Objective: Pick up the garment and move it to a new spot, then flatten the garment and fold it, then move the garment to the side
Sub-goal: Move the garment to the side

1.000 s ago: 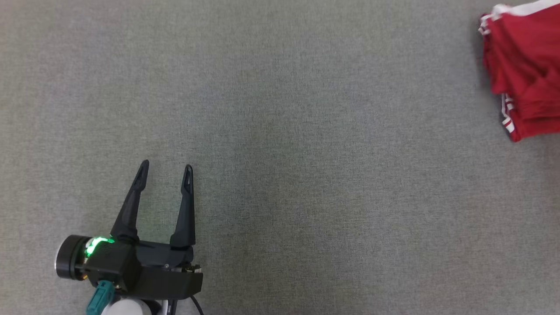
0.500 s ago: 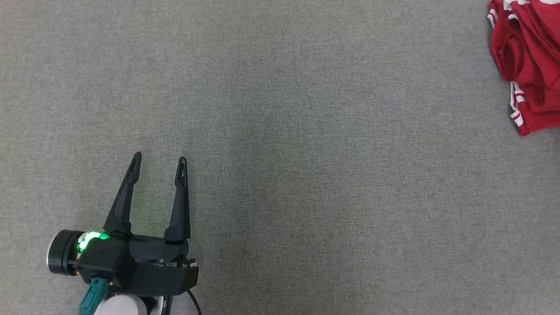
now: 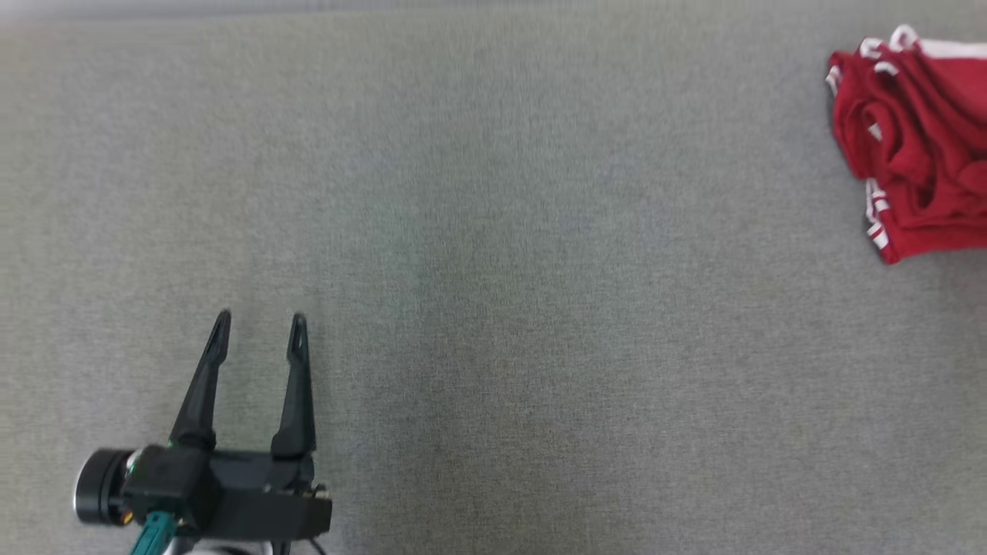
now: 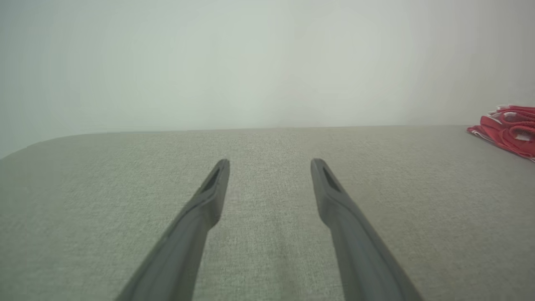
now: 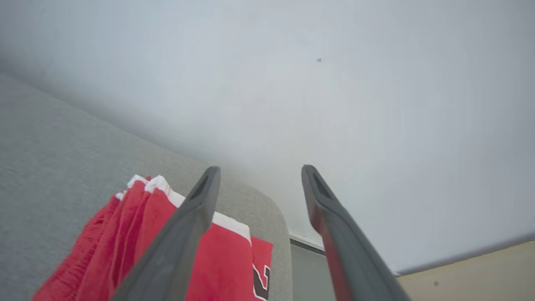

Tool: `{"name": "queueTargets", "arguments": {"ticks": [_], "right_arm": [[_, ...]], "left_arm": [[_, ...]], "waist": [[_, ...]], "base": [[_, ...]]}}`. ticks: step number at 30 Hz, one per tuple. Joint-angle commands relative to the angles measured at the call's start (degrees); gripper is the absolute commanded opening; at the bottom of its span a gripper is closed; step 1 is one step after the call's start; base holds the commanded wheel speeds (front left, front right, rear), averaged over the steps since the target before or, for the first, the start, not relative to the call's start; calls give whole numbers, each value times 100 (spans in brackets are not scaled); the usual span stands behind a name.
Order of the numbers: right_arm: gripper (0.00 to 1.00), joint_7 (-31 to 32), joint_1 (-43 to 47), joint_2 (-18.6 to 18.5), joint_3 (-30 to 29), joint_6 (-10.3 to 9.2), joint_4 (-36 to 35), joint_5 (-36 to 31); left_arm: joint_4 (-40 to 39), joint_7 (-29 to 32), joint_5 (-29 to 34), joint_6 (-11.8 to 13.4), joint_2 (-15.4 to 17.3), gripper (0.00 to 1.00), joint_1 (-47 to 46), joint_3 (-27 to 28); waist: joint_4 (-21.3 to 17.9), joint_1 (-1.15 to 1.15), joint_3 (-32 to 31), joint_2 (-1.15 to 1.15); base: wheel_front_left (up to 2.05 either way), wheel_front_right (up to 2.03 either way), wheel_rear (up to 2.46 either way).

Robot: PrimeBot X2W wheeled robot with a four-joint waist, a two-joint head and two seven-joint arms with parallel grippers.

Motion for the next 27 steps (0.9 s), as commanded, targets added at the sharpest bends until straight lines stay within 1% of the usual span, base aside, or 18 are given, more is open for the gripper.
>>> {"name": "queueTargets", "arguments": {"ticks": [1, 4, 6, 8, 10, 13, 14, 16, 19, 21, 24, 27], "right_arm": [[100, -130, 209, 116, -112, -16, 24, 203], [100, -397, 354, 336, -550, -16, 188, 497], [100, -453, 501, 589, -834, -16, 178, 578], [100, -463, 561, 743, -1304, -16, -117, 440], [100, -461, 920, 895, -1956, -16, -438, 305], [100, -464, 1627, 1135, -3121, -16, -1019, -214], [100, -464, 2244, 1352, -3858, -16, -1483, -789], [100, -465, 2963, 1683, -4676, -15, -1954, -1364], [100, -466, 4019, 2252, -5666, -15, -2740, -2234], [100, -466, 4632, 2652, -6154, -15, -3196, -2626], [100, -466, 5407, 3185, -6611, -15, -3787, -3054], [100, -465, 6151, 3487, -7018, -15, -4262, -3254]], "left_arm": [[28, -13, -29, 25, -3, 100, 125, 42], [93, -13, -57, 35, -2, 100, 358, 157], [95, -13, -35, 63, -5, 100, 513, 209], [117, -13, -46, 46, -1, 100, 608, 320], [123, -13, -72, 42, 0, 100, 730, 427], [128, -13, -118, 59, -5, 100, 813, 490], [131, -13, -137, 60, -1, 100, 873, 499], [123, -13, -153, 84, -3, 100, 938, 505], [129, -13, -187, 111, -2, 100, 1019, 483], [154, -13, -193, 117, -4, 100, 1081, 446], [211, -13, -173, 99, -2, 100, 1151, 392], [300, -13, -218, 80, -3, 100, 1186, 278]], "waist": [[10, 0, -346, 0], [-25, 0, -617, 0], [-66, 0, -767, 0], [-120, 0, -883, 0], [-162, 0, -1006, 0], [-162, 0, -1195, 0], [-141, 0, -1311, 0], [-127, 0, -1423, 0], [-121, 0, -1548, 0], [-113, 0, -1618, 0], [-76, 0, -1715, 0], [65, 0, -1862, 0]], "base": [[0, 0, 0], [0, 0, 0], [0, 0, 0], [0, 0, 0], [0, 0, 0], [0, 0, 0], [0, 0, 0], [0, 0, 0], [0, 0, 0], [0, 0, 0], [0, 0, 0], [0, 0, 0]]}}
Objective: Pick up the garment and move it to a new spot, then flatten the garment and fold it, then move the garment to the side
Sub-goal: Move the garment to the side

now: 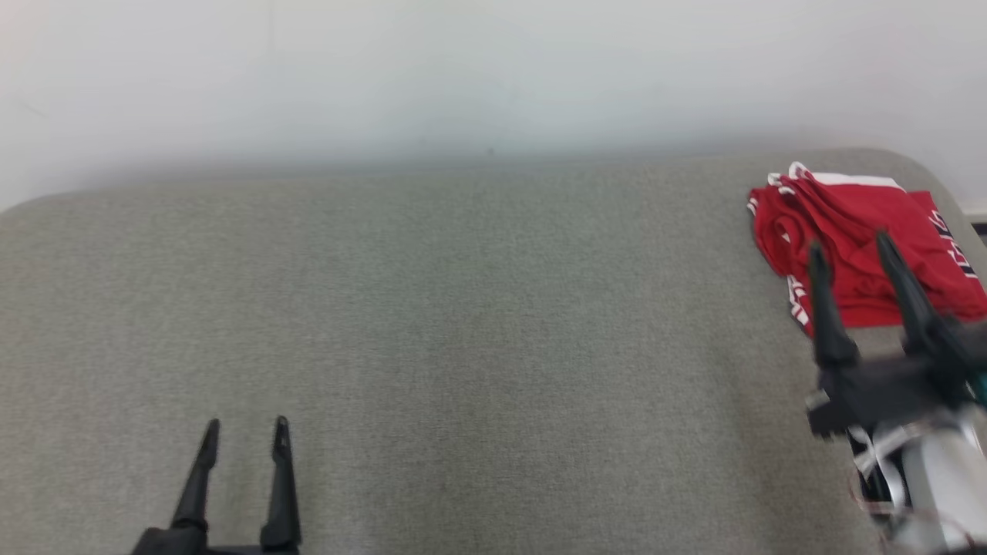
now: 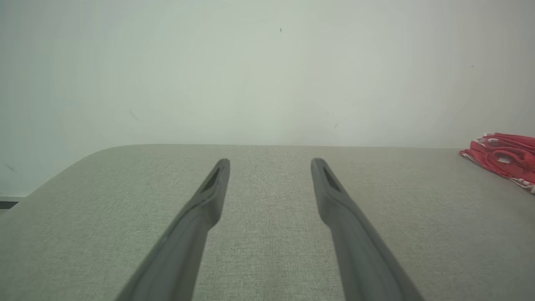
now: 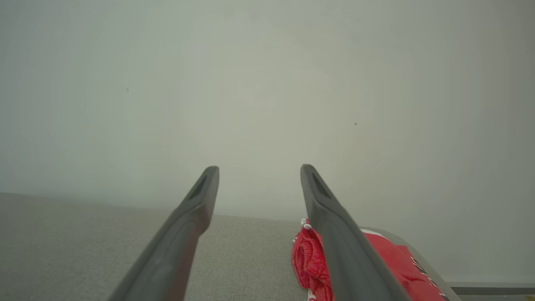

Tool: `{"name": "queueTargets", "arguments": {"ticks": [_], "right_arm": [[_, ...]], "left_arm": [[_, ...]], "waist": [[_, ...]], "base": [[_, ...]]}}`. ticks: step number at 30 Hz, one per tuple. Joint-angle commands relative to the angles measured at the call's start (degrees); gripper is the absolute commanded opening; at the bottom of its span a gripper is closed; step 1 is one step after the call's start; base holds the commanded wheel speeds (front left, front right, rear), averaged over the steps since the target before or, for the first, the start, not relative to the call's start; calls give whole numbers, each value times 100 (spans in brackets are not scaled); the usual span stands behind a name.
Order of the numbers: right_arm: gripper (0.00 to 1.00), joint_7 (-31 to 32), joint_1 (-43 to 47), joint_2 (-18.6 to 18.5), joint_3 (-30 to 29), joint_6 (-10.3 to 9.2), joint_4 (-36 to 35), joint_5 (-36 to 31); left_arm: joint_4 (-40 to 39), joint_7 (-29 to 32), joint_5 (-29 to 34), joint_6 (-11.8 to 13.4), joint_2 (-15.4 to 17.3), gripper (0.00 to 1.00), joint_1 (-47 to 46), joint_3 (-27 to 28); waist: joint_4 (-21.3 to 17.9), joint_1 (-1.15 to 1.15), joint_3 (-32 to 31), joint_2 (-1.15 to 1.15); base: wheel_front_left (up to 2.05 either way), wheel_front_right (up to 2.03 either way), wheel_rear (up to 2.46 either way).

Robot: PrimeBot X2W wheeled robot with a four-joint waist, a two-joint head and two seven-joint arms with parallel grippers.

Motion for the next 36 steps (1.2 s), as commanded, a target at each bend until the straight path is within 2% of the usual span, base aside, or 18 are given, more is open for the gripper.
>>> {"name": "queueTargets", "arguments": {"ticks": [1, 8, 14, 22, 36], "right_arm": [[100, -24, 384, 107, -230, -14, -209, -27], [100, -24, 1854, 721, -624, -14, -850, -200], [100, -24, 2387, 1149, -831, -14, -1031, -284], [100, -24, 2583, 1306, -619, -14, -949, -333], [100, -25, 2619, 1346, -506, -14, -791, -379]], "left_arm": [[58, -14, -76, -20, -5, 100, 95, -68], [156, -14, -88, -4, -3, 100, 184, -148], [312, -14, 106, -16, -3, 100, 259, -92], [512, -14, 86, -105, -4, 100, 404, -37], [540, -14, 133, -176, -3, 100, 477, 83]], "waist": [[202, 1, -182, 1], [388, 1, -350, 1], [438, 1, -403, 1], [399, 1, -460, 1], [289, 1, -524, 1]], "base": [[0, 0, 0], [0, 0, 0], [0, 0, 0], [0, 0, 0], [0, 0, 0]]}}
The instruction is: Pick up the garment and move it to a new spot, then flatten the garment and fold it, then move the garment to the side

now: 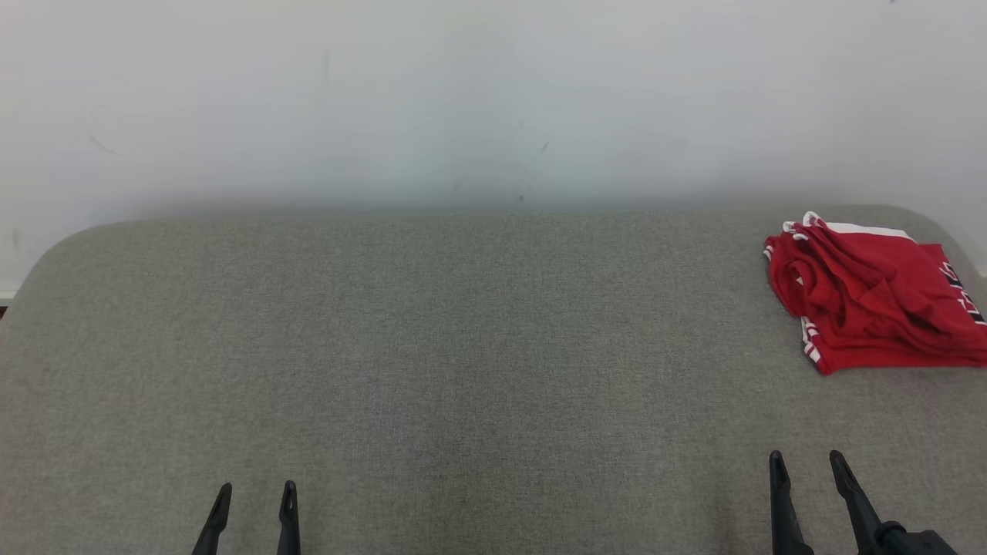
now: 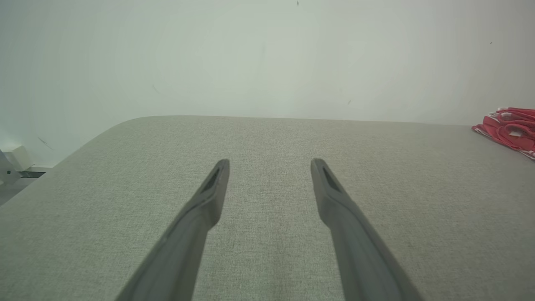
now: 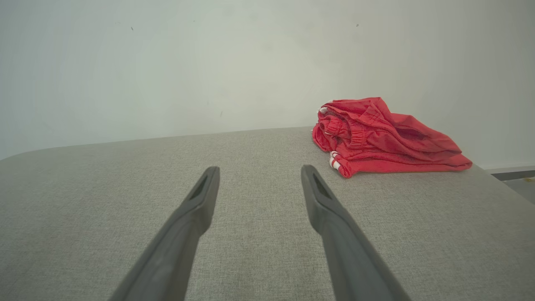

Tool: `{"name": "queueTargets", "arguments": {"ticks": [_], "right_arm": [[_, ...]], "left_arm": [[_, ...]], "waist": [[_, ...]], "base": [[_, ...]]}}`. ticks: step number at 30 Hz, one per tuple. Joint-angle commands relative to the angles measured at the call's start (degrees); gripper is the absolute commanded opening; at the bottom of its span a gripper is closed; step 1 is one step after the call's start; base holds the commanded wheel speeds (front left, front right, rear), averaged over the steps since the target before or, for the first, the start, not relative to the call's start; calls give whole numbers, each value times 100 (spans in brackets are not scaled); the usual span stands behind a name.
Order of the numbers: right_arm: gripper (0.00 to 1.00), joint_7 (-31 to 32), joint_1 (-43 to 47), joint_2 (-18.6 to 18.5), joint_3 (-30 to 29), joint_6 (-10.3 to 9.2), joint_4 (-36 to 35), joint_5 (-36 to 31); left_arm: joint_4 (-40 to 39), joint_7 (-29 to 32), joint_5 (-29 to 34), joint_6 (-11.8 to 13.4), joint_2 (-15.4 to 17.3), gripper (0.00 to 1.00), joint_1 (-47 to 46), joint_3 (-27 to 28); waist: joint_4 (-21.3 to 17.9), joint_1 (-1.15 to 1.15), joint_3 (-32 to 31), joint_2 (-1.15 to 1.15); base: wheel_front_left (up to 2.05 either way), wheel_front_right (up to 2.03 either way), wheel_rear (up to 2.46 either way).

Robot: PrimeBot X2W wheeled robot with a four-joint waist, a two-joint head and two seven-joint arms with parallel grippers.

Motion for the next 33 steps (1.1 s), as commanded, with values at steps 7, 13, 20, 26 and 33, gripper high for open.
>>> {"name": "queueTargets", "arguments": {"ticks": [7, 13, 20, 26, 33], "right_arm": [[100, -24, -2, 22, 50, -14, 6, 36], [100, -24, 13, 22, 28, -14, 23, 74], [0, 6, -5, 7, 31, 0, 52, 67], [0, 139, -24, 14, -40, 0, 265, 282], [0, 452, -152, 14, -236, -1, 292, 1073]], "left_arm": [[32, -13, -18, -41, -1, 100, 32, -8], [95, -13, -110, -62, 0, 100, 2, -8], [152, 2, -98, -54, -2, 0, 0, -22], [317, 33, -338, -47, -11, 0, -4, -77], [431, 147, -1184, -49, -9, 0, -222, -188]], "waist": [[-23, 0, 33, 0], [-9, 0, 49, 0], [-3, 0, 65, 0], [-7, 0, 67, 0], [-19, 0, 70, 0]], "base": [[0, 0, 0], [0, 0, 0], [0, 0, 0], [0, 0, 0], [0, 0, 0]]}}
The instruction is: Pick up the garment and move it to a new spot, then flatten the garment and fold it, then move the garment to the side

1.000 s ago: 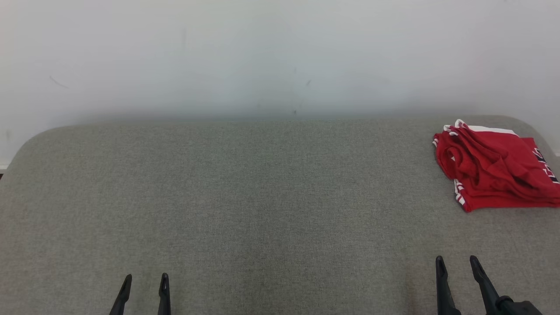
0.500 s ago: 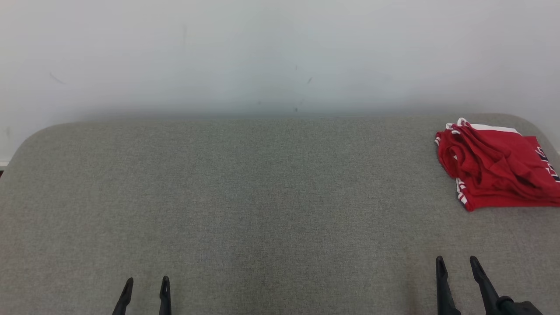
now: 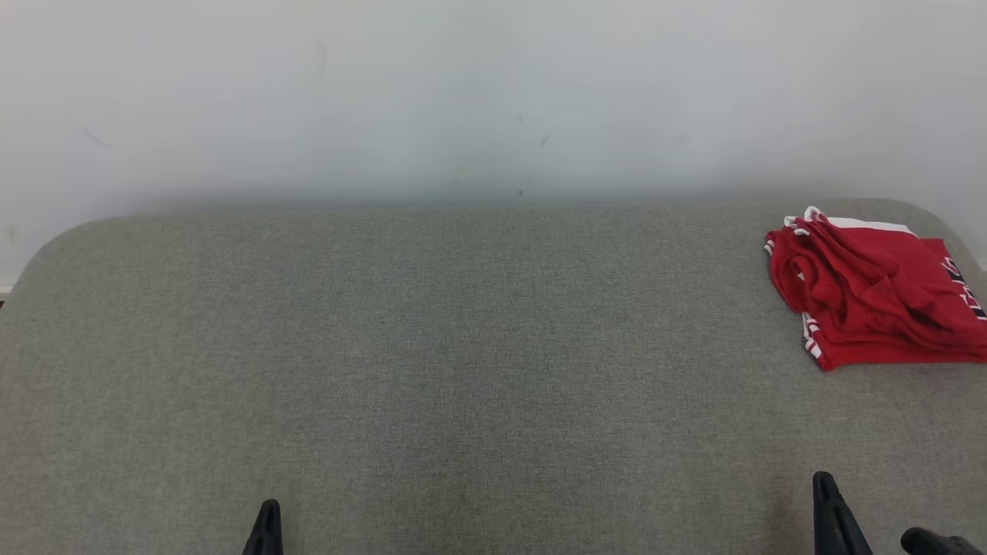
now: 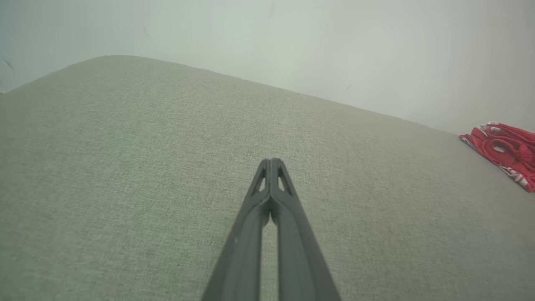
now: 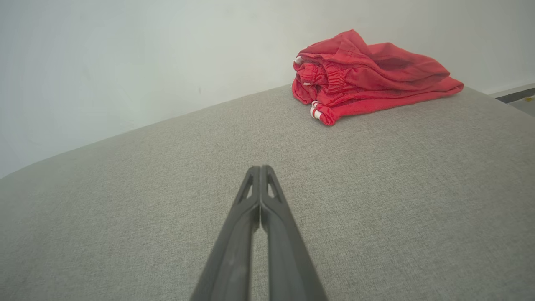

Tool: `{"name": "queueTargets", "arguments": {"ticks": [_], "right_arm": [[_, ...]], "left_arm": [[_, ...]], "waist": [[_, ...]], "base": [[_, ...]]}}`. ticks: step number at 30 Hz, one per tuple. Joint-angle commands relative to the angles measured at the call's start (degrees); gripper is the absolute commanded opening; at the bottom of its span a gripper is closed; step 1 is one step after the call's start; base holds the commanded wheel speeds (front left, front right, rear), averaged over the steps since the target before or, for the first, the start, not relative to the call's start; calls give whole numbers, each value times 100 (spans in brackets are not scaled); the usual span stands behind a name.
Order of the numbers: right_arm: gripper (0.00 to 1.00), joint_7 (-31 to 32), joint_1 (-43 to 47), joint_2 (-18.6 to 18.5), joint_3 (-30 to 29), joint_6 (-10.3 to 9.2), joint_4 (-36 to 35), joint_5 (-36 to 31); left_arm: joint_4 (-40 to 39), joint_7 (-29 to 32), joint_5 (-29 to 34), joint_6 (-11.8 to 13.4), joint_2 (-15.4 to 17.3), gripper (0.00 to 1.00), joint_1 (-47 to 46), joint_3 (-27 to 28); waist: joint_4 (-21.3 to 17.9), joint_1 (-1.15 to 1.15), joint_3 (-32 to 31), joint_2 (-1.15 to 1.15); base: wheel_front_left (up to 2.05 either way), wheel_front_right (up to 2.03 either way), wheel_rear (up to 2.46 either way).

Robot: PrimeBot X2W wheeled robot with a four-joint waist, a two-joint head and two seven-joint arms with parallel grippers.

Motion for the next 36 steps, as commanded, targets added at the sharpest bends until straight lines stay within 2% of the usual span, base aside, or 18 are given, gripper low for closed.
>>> {"name": "queueTargets", "arguments": {"ticks": [1, 15, 36], "right_arm": [[0, 71, -161, -8, -75, -1, -78, 264], [0, 602, -373, -9, -389, -2, -50, 1754], [0, 1203, -619, -10, -754, -4, 4, 3377]], "left_arm": [[-42, 27, -272, -2, 10, 0, -205, -37], [175, 222, -1855, -17, 12, 0, -621, -261], [365, 444, -3575, -28, 16, 0, -1043, -498]], "waist": [[-2, 0, 0, 0], [-27, 0, 8, 0], [-61, 0, 18, 0]], "base": [[0, 0, 0], [0, 0, 0], [0, 0, 0]]}}
